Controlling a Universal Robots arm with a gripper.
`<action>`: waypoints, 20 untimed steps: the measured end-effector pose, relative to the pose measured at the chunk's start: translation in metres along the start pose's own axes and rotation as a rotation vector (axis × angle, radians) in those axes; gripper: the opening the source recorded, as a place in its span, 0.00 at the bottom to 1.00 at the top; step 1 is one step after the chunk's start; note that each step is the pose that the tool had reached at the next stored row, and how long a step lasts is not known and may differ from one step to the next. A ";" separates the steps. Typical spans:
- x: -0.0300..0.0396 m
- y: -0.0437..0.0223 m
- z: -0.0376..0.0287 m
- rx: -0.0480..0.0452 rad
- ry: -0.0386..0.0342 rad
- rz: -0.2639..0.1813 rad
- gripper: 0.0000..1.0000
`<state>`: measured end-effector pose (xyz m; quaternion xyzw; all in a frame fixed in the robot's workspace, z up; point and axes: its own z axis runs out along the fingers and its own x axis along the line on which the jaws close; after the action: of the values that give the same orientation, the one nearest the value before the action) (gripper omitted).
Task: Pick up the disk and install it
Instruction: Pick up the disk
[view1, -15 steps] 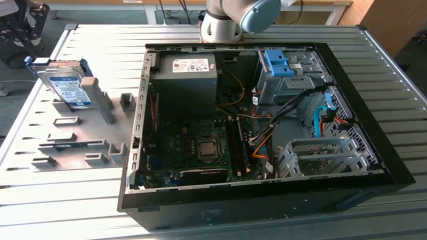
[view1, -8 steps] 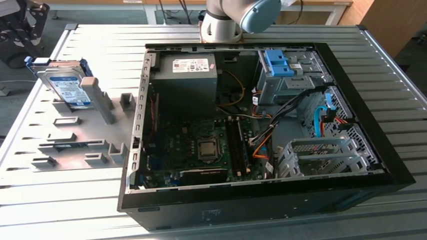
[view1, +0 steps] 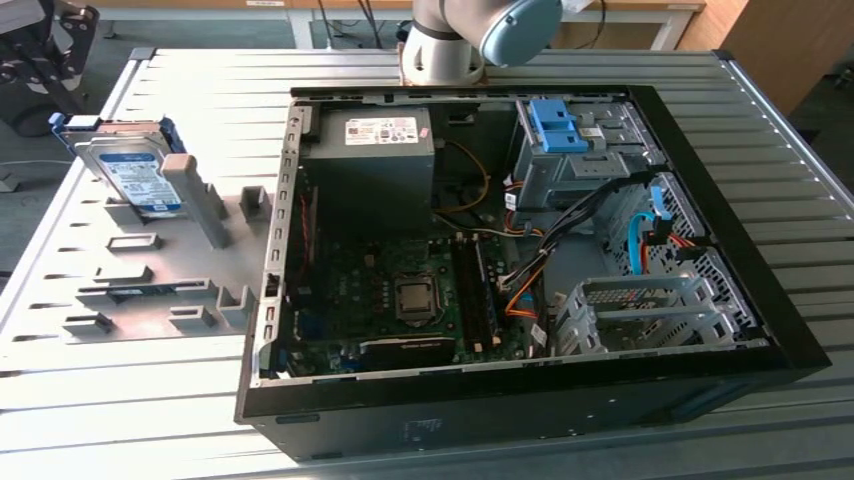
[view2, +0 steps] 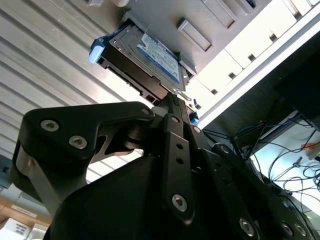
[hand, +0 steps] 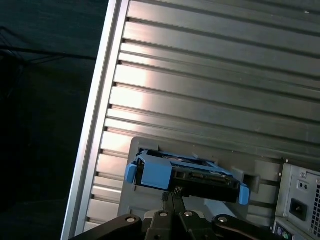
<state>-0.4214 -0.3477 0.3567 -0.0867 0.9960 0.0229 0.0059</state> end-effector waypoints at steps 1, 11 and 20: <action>0.0000 0.0000 0.0000 -0.0001 0.0002 -0.005 0.11; 0.0000 0.0000 0.0000 -0.0008 0.0023 -0.051 0.11; 0.0000 0.0000 0.0002 -0.0020 0.0057 -0.128 0.11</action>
<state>-0.4214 -0.3477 0.3565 -0.1501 0.9884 0.0232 0.0044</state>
